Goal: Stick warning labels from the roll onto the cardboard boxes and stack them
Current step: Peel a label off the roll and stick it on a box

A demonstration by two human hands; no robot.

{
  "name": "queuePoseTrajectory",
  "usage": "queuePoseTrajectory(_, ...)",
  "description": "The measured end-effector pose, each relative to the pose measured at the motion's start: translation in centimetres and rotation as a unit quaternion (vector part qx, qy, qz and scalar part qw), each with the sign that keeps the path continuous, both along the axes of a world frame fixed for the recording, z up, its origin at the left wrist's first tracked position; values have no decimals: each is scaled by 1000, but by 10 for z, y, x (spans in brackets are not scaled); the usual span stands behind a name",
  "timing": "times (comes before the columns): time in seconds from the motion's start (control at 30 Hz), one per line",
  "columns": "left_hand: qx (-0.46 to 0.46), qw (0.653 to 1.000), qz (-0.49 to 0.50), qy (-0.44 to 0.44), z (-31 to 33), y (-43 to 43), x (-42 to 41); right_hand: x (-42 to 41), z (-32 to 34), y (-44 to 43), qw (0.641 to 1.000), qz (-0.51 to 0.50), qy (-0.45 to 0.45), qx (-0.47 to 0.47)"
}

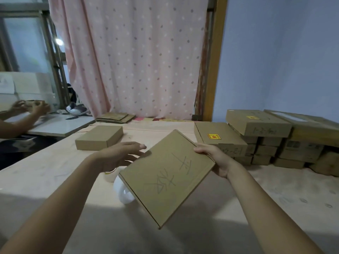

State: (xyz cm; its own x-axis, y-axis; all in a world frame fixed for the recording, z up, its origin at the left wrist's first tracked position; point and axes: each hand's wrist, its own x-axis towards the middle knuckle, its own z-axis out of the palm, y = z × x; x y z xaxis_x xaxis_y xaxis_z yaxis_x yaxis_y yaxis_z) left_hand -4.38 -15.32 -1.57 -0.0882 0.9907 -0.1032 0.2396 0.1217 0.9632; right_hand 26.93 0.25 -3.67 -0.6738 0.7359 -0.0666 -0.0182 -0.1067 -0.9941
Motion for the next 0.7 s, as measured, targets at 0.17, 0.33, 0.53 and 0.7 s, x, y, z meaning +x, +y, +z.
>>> queuePoseTrajectory(0.17, -5, 1000, -5, 11, -1, 14, 15, -10, 8, 5, 998, -51, 3, -47)
queuePoseTrajectory(0.33, 67, 991, 75, -92, -15, 22, 25, -5, -10, 13, 968, -195, 106, -117)
queuePoseTrajectory(0.53, 155, 915, 211, -308, -43, 40, 46, -18, -34, -19, 990, -99, 75, -64)
queuePoseTrajectory(0.7, 168, 884, 225, -373, -67, 46, 77, -35, -45, -26, 960, -164, 200, -104)
